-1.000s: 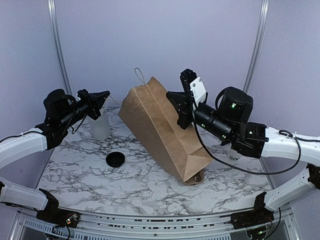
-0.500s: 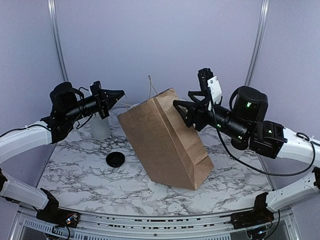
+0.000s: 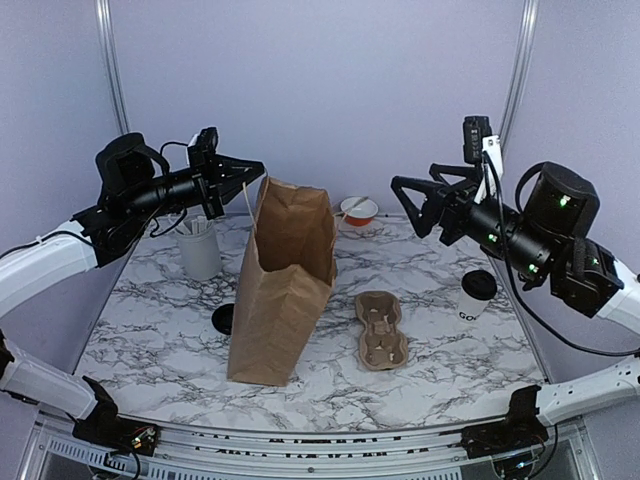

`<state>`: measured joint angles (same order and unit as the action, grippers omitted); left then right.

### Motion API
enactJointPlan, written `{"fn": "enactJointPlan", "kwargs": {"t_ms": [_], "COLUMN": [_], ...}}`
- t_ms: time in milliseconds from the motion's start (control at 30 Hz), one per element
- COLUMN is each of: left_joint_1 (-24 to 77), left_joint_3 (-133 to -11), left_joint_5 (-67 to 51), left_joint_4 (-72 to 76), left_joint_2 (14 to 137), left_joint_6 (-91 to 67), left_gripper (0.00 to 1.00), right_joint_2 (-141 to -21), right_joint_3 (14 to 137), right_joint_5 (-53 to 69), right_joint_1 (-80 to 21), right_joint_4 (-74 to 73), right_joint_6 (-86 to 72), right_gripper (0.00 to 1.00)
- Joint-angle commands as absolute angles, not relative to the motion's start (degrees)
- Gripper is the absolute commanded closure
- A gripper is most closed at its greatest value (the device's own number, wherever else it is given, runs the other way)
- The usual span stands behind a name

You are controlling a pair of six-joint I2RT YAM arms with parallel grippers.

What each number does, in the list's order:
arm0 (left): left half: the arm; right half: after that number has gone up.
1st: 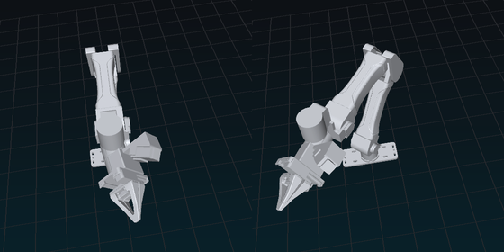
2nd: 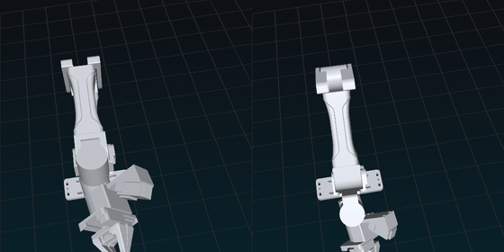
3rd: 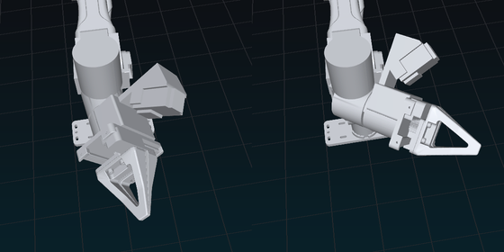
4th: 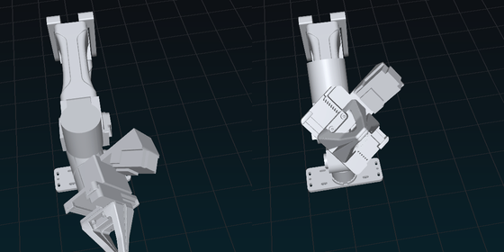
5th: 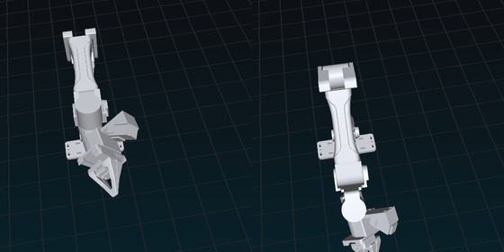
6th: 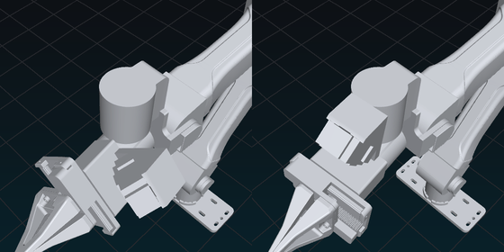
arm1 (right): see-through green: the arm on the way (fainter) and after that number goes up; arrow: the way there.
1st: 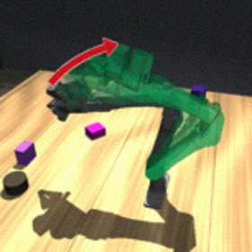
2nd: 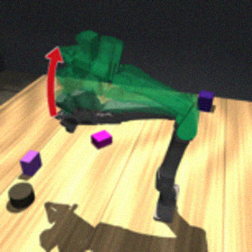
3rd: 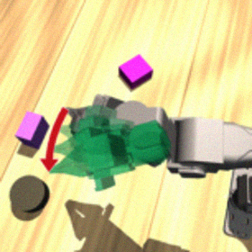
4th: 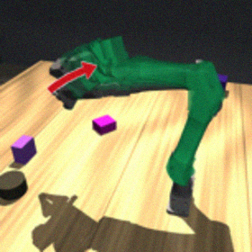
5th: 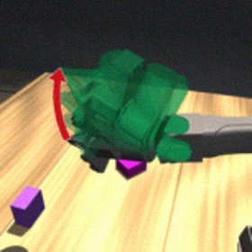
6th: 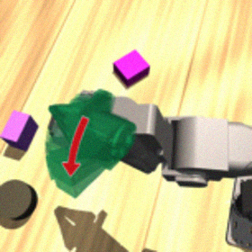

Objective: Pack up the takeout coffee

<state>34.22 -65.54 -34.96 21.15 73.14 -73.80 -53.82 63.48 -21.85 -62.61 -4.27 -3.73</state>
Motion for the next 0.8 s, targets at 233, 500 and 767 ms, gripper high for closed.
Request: {"fn": "enactJointPlan", "kwargs": {"t_ms": [233, 500, 767], "left_joint_1": [36.56, 37.48, 42.85], "left_joint_3": [-60.41, -64.15, -62.62], "left_joint_5": [-38.43, -29.45, -16.73], "left_joint_4": [18.37, 18.02, 17.58], "left_joint_2": [66.80, 64.36, 66.20], "left_joint_6": [-66.09, -68.21, -64.67], "left_gripper": [1.00, 1.00, 1.00], "right_joint_2": [-66.19, -69.78, -64.27], "right_joint_3": [75.78, 82.33, 77.02], "right_joint_5": [-20.79, -21.99, -23.10], "right_joint_1": [-58.36, -55.55, -54.53], "right_joint_4": [-19.90, -31.35, -34.54], "right_joint_6": [-15.67, -21.41, -19.78], "right_gripper": [0.07, 0.07, 0.03]}}
